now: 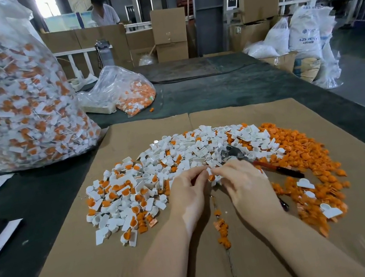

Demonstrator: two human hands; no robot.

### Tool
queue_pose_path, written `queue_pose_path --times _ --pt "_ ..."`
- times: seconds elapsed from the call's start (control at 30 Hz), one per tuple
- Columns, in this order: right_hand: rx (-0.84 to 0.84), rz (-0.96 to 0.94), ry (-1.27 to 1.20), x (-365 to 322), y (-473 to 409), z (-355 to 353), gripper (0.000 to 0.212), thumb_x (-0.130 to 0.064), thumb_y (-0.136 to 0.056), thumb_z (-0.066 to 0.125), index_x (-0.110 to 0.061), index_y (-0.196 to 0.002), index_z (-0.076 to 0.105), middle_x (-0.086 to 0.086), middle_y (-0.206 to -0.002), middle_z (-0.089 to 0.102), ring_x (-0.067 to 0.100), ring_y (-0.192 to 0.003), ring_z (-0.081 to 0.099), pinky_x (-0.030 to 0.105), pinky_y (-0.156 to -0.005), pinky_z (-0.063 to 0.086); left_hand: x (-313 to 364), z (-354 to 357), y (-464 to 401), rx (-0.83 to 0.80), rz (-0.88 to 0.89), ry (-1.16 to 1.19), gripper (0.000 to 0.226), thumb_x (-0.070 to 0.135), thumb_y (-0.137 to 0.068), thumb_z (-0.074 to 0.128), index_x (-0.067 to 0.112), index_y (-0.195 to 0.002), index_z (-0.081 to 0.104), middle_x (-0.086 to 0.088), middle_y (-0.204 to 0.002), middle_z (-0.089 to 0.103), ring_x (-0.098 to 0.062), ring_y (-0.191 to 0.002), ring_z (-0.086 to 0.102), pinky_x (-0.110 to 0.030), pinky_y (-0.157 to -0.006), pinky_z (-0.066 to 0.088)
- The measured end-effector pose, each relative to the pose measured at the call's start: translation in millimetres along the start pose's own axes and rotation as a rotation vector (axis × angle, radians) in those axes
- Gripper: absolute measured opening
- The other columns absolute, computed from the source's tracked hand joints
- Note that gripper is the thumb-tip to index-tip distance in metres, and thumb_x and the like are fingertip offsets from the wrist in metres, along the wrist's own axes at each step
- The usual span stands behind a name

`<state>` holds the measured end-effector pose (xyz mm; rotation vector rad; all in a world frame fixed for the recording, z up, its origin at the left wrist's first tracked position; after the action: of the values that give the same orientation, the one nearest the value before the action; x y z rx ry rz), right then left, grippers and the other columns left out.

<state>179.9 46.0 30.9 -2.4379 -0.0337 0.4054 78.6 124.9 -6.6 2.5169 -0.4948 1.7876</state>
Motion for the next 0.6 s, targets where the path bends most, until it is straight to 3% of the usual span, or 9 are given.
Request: queue_pose_path --times 0.17,0.37,0.6 --pt "0.050 0.010 -0.125 -4 5 1 0.010 0.003 -0.076 0.071 -0.006 -0.081 0.068 0.005 -0.077 0.065 0.021 -0.074 0.061 0.032 -0.065 0.053 -3 0 5 -0.047 -0.069 0.078 0.021 0.013 -0.090 0.058 0.022 -0.104 0.071 0.005 -0.101 0.068 -0.011 -0.099 0.060 -0.024 -0.089 0.046" --pt "0.030 0.164 -0.199 10 8 5 0.002 -0.004 -0.085 0.064 -0.006 -0.085 0.065 0.005 -0.081 0.063 0.019 -0.079 0.058 0.029 -0.068 0.048 8 8 11 -0.147 0.051 -0.062 0.034 0.018 -0.080 0.073 0.029 -0.112 0.064 0.003 -0.085 0.067 0.000 -0.075 0.058 -0.006 -0.069 0.044" --pt "0.013 0.130 -0.204 7 7 4 0.002 -0.003 -0.081 0.068 -0.005 -0.082 0.067 0.004 -0.080 0.062 0.016 -0.079 0.057 0.023 -0.071 0.044 11 9 12 -0.113 0.113 -0.139 0.032 0.014 -0.083 0.070 0.024 -0.113 0.066 0.007 -0.091 0.065 -0.001 -0.079 0.056 -0.004 -0.068 0.041"
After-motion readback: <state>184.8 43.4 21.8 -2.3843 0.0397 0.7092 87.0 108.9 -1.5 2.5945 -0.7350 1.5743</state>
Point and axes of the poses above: each hand's wrist, its own y-axis away from the middle knuckle, its own z-axis out of the palm, x = y × z, the point moved 7 cm from there along -y, towards the middle knuckle
